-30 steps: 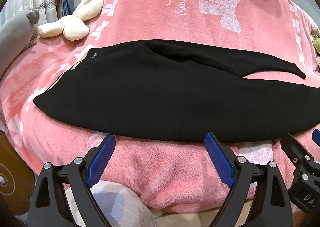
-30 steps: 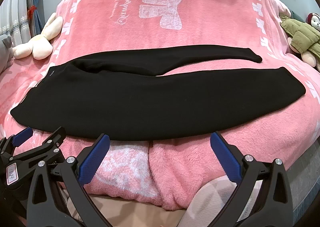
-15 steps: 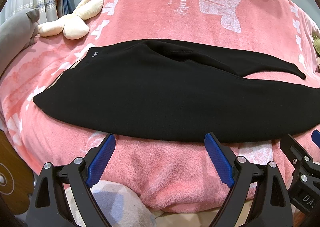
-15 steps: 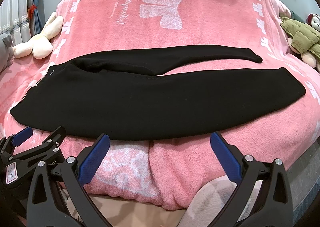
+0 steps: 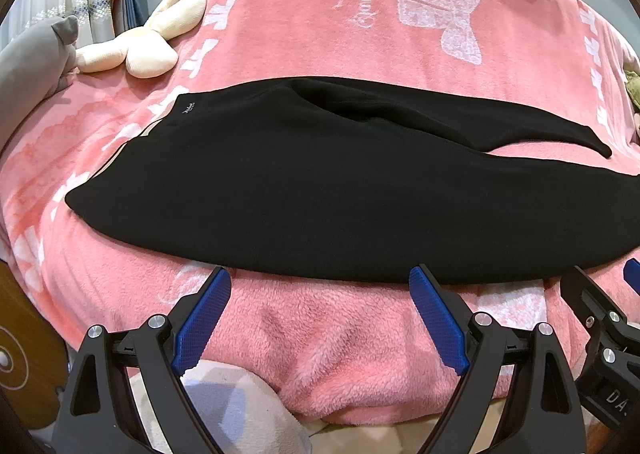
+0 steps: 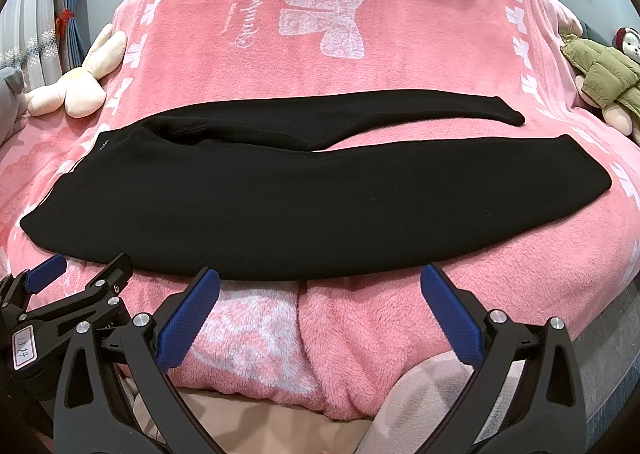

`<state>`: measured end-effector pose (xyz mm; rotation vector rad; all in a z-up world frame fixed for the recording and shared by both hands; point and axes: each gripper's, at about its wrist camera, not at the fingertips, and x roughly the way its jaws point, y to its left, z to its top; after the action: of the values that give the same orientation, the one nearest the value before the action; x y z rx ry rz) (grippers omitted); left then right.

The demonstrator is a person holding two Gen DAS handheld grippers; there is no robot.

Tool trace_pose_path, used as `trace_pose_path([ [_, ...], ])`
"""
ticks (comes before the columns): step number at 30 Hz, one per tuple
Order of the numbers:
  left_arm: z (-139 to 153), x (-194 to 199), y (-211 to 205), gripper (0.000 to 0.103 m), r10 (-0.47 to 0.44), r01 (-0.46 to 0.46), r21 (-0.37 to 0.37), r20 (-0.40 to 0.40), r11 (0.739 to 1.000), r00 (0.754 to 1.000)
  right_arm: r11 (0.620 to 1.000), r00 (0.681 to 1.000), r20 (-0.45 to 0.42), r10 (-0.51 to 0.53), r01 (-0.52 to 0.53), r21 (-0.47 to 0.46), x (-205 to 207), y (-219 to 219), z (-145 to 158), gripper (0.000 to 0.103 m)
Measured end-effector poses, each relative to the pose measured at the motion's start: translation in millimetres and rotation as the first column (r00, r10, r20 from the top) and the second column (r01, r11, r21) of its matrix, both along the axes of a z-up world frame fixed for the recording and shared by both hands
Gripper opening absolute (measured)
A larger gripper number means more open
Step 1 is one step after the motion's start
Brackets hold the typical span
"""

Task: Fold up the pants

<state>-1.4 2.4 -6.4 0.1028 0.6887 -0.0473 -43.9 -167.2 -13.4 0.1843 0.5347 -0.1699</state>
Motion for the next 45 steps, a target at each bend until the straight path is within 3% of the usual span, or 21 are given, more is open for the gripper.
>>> trace_pose_path([
  [26,0,1,0,0.088,0.002,-0.002,0.000,0.009,1.000,1.000,1.000,1.000,-0.007,0.000,0.000,0.000,1,2,-3,0.098],
  [33,1,-1,3,0.088,0.002,-0.002,-0.005,0.010,1.000,1.000,1.000,0.999,-0.051,0.000,0.000,0.004,6,1,-1,0.098],
  [40,23,-10,10,0.089,-0.049,0.054,-0.043,0.109,0.998,0.993,0.998,0.995,-0.102,0.001,0.005,0.059,12,-30,11,0.098],
  [45,56,5,16,0.089,-0.097,0.093,0.033,0.160,0.995,0.982,0.988,0.990,-0.138,0.008,0.014,0.153,36,-97,18,0.098],
])
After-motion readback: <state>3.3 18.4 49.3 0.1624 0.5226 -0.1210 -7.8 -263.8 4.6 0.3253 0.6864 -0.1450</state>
